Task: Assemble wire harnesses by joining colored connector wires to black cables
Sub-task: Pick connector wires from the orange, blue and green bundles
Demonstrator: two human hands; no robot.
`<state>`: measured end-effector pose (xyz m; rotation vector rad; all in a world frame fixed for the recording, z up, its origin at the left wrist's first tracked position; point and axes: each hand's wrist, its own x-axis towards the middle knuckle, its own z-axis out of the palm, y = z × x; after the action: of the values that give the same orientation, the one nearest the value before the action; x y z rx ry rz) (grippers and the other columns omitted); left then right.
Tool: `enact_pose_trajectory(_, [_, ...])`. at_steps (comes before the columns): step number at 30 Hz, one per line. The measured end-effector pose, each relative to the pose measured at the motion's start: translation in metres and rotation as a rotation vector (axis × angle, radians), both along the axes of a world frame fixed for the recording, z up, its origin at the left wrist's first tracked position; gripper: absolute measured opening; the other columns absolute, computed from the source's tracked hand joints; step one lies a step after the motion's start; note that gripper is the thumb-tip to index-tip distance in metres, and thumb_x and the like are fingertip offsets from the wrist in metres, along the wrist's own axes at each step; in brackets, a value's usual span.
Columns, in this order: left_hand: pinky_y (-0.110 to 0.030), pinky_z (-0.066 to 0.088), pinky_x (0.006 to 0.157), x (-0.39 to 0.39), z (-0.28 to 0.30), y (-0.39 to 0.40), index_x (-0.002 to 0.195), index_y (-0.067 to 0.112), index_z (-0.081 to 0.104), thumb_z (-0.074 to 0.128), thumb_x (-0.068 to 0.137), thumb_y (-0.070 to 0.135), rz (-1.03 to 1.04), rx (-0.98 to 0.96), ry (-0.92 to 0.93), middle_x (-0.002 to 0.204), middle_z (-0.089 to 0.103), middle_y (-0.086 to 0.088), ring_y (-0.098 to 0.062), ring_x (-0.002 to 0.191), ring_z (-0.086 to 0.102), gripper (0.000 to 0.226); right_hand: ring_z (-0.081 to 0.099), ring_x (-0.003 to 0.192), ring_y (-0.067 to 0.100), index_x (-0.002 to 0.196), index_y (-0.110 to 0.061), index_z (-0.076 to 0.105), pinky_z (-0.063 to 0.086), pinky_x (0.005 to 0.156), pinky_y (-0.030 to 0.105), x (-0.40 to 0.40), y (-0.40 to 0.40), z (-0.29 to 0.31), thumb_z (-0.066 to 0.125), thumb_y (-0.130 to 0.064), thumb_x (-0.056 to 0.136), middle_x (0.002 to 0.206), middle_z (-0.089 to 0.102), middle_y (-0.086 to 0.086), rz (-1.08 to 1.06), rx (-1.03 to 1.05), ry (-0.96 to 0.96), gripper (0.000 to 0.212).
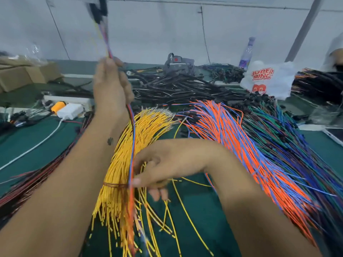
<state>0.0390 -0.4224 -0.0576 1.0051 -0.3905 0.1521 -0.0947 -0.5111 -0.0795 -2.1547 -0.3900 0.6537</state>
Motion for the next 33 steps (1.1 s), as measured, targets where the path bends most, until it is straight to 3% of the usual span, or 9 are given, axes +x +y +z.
enact_pose_trajectory(4, [-0.01,0.018,0.035,-0.036,-0.028,-0.049,0.076,0.02,0.045,0.03,0.104,0.02,-0.273,0.233,0.208,0.042,0.028,0.011,-0.004,0.032,0.021,0.032,0.061,0.065,0.028,0.093,0.006,0.063,0.05,0.073,0.033,-0.012,-0.009,-0.006,0.047,-0.029,0.101,0.079,0.069,0.022,-0.153,-0.073,-0.075,0.04])
enact_pose_trajectory(8, [-0.02,0.031,0.042,-0.057,-0.074,-0.079,0.073,0.016,0.05,0.031,0.103,0.013,-0.353,0.687,0.144,0.034,0.045,0.008,-0.002,0.03,0.039,0.036,0.058,0.048,0.017,0.085,0.007,0.067,0.047,0.051,0.019,-0.032,-0.045,-0.012,0.05,-0.016,0.1,0.056,0.063,0.001,-0.355,0.005,-0.176,0.032])
enact_pose_trajectory(13, [-0.011,0.019,0.034,-0.086,-0.114,-0.107,0.083,0.01,0.051,0.029,0.103,0.013,-0.402,0.448,0.353,0.044,0.039,0.001,-0.006,0.028,0.028,0.03,0.052,0.06,0.018,0.08,-0.005,0.067,0.043,0.061,0.029,-0.041,-0.106,-0.025,0.055,-0.016,0.095,0.062,0.059,0.004,-0.828,0.002,-0.368,0.022])
enact_pose_trajectory(17, [-0.013,0.018,0.035,-0.091,-0.123,-0.109,0.074,0.018,0.049,0.032,0.104,0.02,-0.291,0.541,0.199,0.038,0.029,0.011,-0.004,0.031,0.022,0.035,0.048,0.059,0.016,0.077,-0.01,0.067,0.039,0.061,0.029,-0.051,-0.164,-0.044,0.058,-0.023,0.089,0.064,0.057,0.002,-1.151,-0.266,-0.506,0.02])
enact_pose_trajectory(20, [-0.018,0.021,0.038,-0.093,-0.126,-0.107,0.074,0.02,0.051,0.033,0.103,0.022,-0.239,0.637,0.119,0.041,0.031,0.011,-0.005,0.033,0.024,0.034,0.061,0.097,0.029,0.101,-0.022,0.069,0.049,0.088,0.039,-0.062,-0.197,-0.055,0.055,-0.019,0.088,0.104,0.069,0.008,-1.282,-0.489,-0.409,0.019])
enact_pose_trajectory(23, [-0.017,0.02,0.037,-0.093,-0.125,-0.108,0.074,0.019,0.051,0.033,0.103,0.022,-0.263,0.576,0.155,0.039,0.03,0.011,-0.004,0.033,0.023,0.034,0.052,0.118,0.035,0.108,-0.028,0.064,0.045,0.099,0.045,-0.074,-0.209,-0.069,0.057,-0.02,0.085,0.126,0.06,0.013,-1.279,-0.733,-0.254,0.026])
enact_pose_trajectory(26, [-0.014,0.018,0.035,-0.094,-0.124,-0.105,0.074,0.016,0.049,0.032,0.104,0.02,-0.328,0.492,0.209,0.041,0.026,0.012,-0.003,0.033,0.019,0.035,0.048,0.123,0.034,0.112,-0.029,0.069,0.042,0.101,0.045,-0.083,-0.21,-0.079,0.061,-0.033,0.088,0.127,0.058,0.007,-1.321,-0.734,-0.318,0.026])
enact_pose_trajectory(29, [-0.016,0.018,0.036,-0.096,-0.122,-0.101,0.075,0.016,0.049,0.031,0.105,0.021,-0.348,0.496,0.209,0.044,0.026,0.012,-0.004,0.036,0.017,0.035,0.045,0.124,0.038,0.091,-0.022,0.073,0.042,0.101,0.049,-0.083,-0.208,-0.083,0.062,-0.034,0.092,0.109,0.068,0.01,-1.374,-0.691,-0.368,0.016])
enact_pose_trajectory(33, [-0.018,0.018,0.038,-0.098,-0.122,-0.098,0.077,0.016,0.049,0.031,0.105,0.023,-0.364,0.519,0.187,0.049,0.024,0.009,-0.006,0.04,0.017,0.034,0.054,0.103,0.041,0.087,-0.01,0.065,0.044,0.096,0.051,-0.08,-0.205,-0.086,0.055,-0.026,0.097,0.094,0.067,0.016,-1.363,-0.703,-0.415,0.022])
